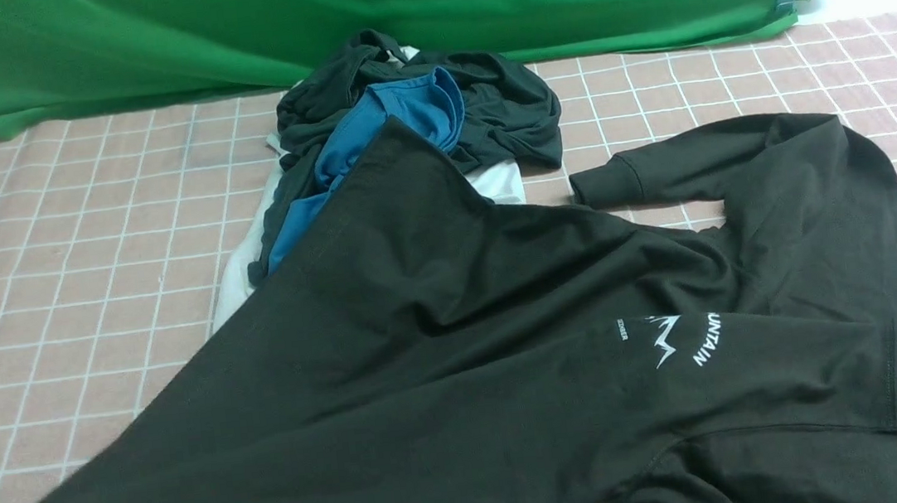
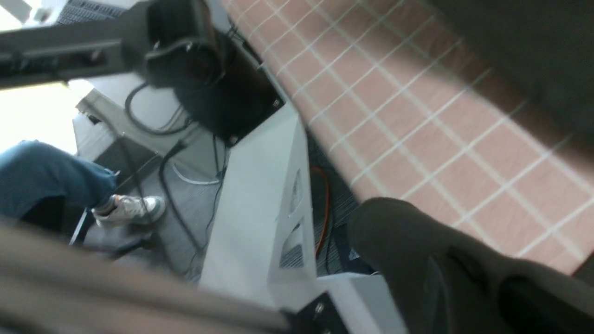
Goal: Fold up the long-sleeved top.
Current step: Use the right arm to drag and place the cuff at thecentered position on the left edge of the fabric
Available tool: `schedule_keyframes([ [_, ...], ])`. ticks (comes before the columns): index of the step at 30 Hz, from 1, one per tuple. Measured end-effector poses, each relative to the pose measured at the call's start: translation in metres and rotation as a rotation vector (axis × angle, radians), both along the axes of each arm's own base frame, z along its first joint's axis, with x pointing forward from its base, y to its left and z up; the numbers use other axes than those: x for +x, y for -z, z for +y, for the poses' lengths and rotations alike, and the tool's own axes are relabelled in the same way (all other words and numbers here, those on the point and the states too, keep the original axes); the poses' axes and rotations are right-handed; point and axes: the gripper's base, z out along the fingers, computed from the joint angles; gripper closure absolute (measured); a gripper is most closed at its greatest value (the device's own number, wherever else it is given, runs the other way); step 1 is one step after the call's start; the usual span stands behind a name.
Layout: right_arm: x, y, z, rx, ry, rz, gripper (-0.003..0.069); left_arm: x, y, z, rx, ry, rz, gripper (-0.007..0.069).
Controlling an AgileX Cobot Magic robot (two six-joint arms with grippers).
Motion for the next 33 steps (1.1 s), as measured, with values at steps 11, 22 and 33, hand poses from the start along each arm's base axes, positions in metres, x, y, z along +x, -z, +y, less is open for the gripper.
schedule_keyframes([
  [11, 0.083, 0.001, 0.039, -0.051, 0.062, 0.024, 0.0616, -0.007, 0.045, 0.0, 0.026, 0.037, 0.156, 0.0592],
  [22, 0.199, 0.024, 0.096, -0.085, 0.159, 0.093, 0.0599, -0.006, 0.059, 0.0, 0.032, 0.039, 0.16, 0.0592],
  [33, 0.283, 0.079, 0.139, -0.108, 0.257, 0.228, 0.0321, -0.004, 0.058, -0.002, 0.009, 0.037, 0.131, 0.0592],
])
